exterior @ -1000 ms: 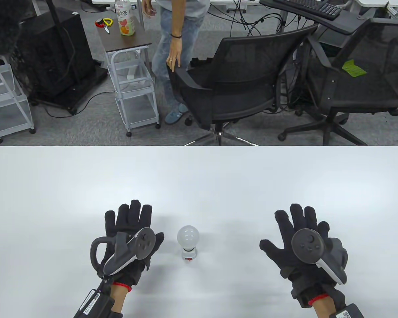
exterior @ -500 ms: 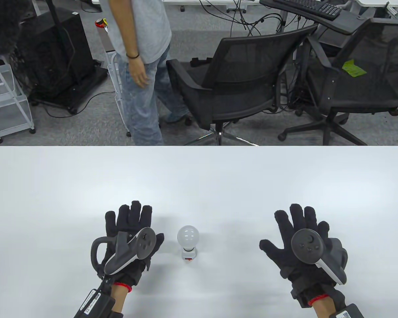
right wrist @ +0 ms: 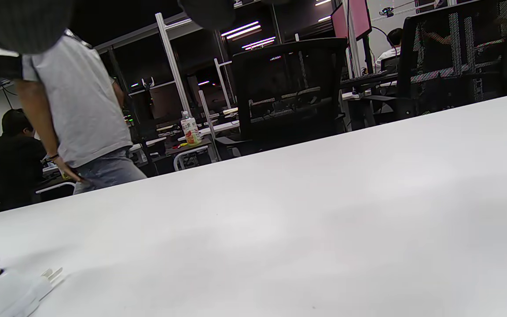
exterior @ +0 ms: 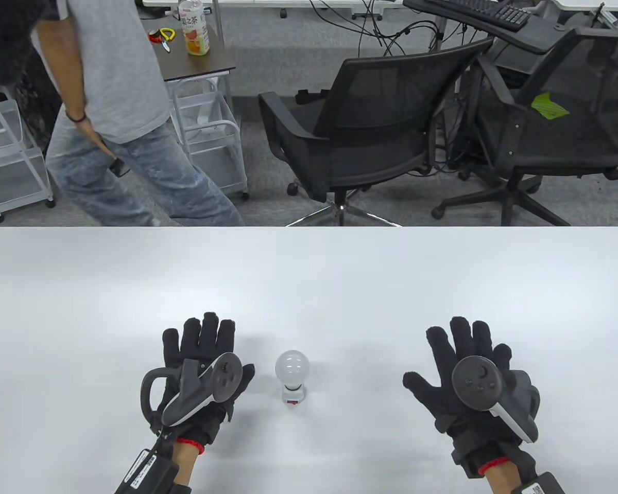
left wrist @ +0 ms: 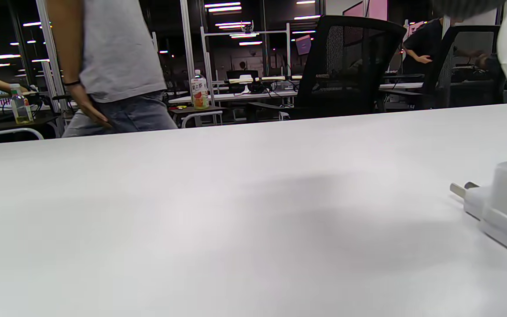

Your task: Unscrew light bulb from socket

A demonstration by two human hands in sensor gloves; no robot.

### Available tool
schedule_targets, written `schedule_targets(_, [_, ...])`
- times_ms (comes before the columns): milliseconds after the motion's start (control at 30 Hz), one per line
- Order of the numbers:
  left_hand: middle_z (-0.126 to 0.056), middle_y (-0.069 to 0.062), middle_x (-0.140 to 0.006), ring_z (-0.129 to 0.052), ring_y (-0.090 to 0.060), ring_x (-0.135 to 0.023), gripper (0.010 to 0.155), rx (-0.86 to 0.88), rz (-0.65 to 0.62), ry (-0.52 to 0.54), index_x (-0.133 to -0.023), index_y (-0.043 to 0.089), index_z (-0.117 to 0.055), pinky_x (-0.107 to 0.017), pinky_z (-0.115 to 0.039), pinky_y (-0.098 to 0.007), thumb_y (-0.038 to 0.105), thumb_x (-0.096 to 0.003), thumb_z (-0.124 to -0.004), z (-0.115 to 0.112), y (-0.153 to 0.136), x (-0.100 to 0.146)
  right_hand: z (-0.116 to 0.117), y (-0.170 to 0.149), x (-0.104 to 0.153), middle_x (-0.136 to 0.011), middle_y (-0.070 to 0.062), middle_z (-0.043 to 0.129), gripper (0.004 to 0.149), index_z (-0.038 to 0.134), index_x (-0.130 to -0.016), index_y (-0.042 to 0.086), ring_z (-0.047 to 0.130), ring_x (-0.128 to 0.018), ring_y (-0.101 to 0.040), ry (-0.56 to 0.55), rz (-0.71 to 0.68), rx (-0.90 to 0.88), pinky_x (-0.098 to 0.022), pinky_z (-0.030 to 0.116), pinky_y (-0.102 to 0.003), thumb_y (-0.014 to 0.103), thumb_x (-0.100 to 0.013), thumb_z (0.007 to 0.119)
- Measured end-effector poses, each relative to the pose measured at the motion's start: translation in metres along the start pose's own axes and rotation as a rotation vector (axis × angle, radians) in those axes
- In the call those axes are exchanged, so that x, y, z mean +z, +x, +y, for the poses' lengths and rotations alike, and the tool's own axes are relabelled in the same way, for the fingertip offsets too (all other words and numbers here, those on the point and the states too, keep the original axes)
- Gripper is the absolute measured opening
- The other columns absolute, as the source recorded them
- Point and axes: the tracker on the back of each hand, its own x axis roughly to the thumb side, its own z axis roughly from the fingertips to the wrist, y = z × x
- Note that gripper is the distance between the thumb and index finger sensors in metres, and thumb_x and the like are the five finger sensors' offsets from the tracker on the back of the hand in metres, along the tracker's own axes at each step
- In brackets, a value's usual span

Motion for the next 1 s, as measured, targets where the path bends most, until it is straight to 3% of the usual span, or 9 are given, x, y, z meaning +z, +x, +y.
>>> schedule_targets(167, [-0.018, -0.017, -0.125, -0.021, -0.052, -0.116, 0.105, 0.023, -0.02, -0.15, -0.118, 0.011, -0.03, -0.078, -0.01, -0.074, 0.067, -0.0435, -0.077, -0.009, 0.008, -0.003, 0.0, 0.001, 0.0, -0.123, -0.008, 0.022, 0.094, 0.038, -0.11, 0.034, 0.018, -0.111, -0.04, -0.004, -0.002, 0.003, -0.073, 0.024, -0.072, 0.083, -0.035, 0.066])
schedule_targets(333, [-0.025, -0.021, -0.124, -0.027, -0.052, -0.116, 0.108, 0.16, -0.05, -0.251, -0.117, 0.008, -0.033, -0.078, -0.012, -0.075, 0.069, -0.0413, -0.079, -0.021, 0.019, -0.005, 0.001, 0.001, 0.0, -0.123, -0.008, 0.023, 0.094, 0.039, -0.11, 0.033, 0.018, -0.111, -0.04, -0.001, -0.001, 0.001, -0.073, 0.025, -0.072, 0.083, -0.035, 0.066])
schedule_targets(467, [-0.027, -0.022, -0.123, -0.031, -0.054, -0.115, 0.11, 0.347, -0.039, -0.351, -0.117, 0.006, -0.034, -0.078, -0.014, -0.075, 0.071, -0.0392, -0.079, -0.045, 0.038, -0.005, 0.001, 0.003, 0.001, -0.123, -0.008, 0.023, 0.094, 0.039, -0.11, 0.033, 0.019, -0.111, -0.041, -0.004, -0.008, 0.005, -0.073, 0.025, -0.072, 0.083, -0.036, 0.066])
schedule_targets(767, [-0.027, -0.023, -0.122, -0.029, -0.055, -0.114, 0.111, 0.532, 0.081, -0.336, -0.115, 0.005, -0.034, -0.077, -0.014, -0.074, 0.071, -0.037, -0.077, -0.08, 0.064, -0.014, 0.002, 0.006, 0.001, -0.122, -0.009, 0.025, 0.093, 0.04, -0.11, 0.032, 0.02, -0.111, -0.041, -0.012, -0.023, 0.007, -0.072, 0.026, -0.073, 0.083, -0.036, 0.066])
schedule_targets(1000, [-0.026, -0.02, -0.122, -0.021, -0.052, -0.113, 0.107, 0.543, 0.071, -0.365, -0.115, 0.007, -0.035, -0.074, -0.014, -0.075, 0.069, -0.0374, -0.074, -0.096, 0.068, -0.016, 0.005, 0.01, 0.001, -0.122, -0.009, 0.026, 0.093, 0.04, -0.11, 0.031, 0.021, -0.111, -0.041, -0.01, -0.033, 0.012, -0.072, 0.027, -0.073, 0.082, -0.036, 0.066])
